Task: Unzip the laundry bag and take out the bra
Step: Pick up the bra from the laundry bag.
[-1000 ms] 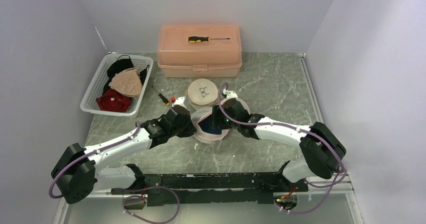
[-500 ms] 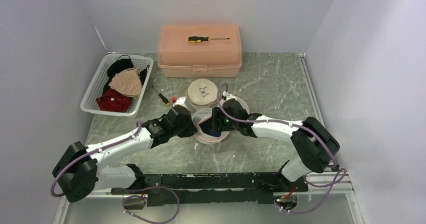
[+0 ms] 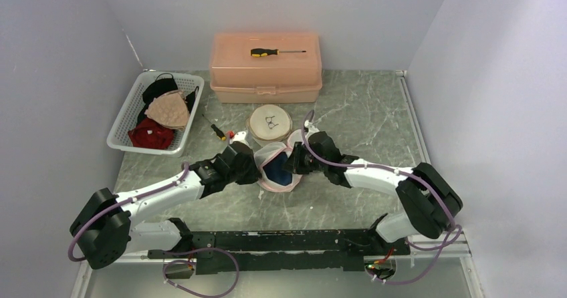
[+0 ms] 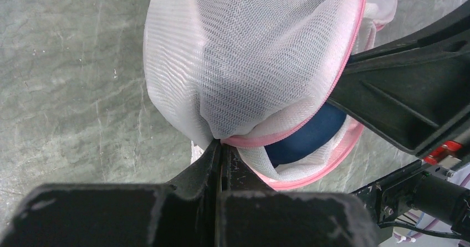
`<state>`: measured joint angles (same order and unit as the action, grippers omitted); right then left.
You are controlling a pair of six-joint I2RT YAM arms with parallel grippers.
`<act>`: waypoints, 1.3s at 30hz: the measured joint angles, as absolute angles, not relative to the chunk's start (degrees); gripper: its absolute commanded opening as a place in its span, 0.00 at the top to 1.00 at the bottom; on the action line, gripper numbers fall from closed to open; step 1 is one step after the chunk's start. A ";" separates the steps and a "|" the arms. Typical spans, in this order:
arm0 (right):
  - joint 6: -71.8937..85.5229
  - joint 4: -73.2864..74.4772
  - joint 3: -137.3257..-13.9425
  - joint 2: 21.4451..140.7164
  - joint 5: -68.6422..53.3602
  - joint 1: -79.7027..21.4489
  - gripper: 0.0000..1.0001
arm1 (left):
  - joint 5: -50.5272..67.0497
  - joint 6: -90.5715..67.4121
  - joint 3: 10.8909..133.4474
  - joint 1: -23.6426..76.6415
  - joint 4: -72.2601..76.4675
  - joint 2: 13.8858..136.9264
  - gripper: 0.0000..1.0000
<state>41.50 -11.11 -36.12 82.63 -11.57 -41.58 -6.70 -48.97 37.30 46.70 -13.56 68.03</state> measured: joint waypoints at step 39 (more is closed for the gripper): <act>48.21 -23.38 -30.52 60.14 -47.20 -30.00 1.00 | -10.61 -48.77 41.71 46.70 -19.57 66.72 0.97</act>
<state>48.21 -23.38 -30.52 60.14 -47.20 -30.00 -10.61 -48.77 41.71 46.70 -19.57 66.72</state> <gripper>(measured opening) 0.042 0.034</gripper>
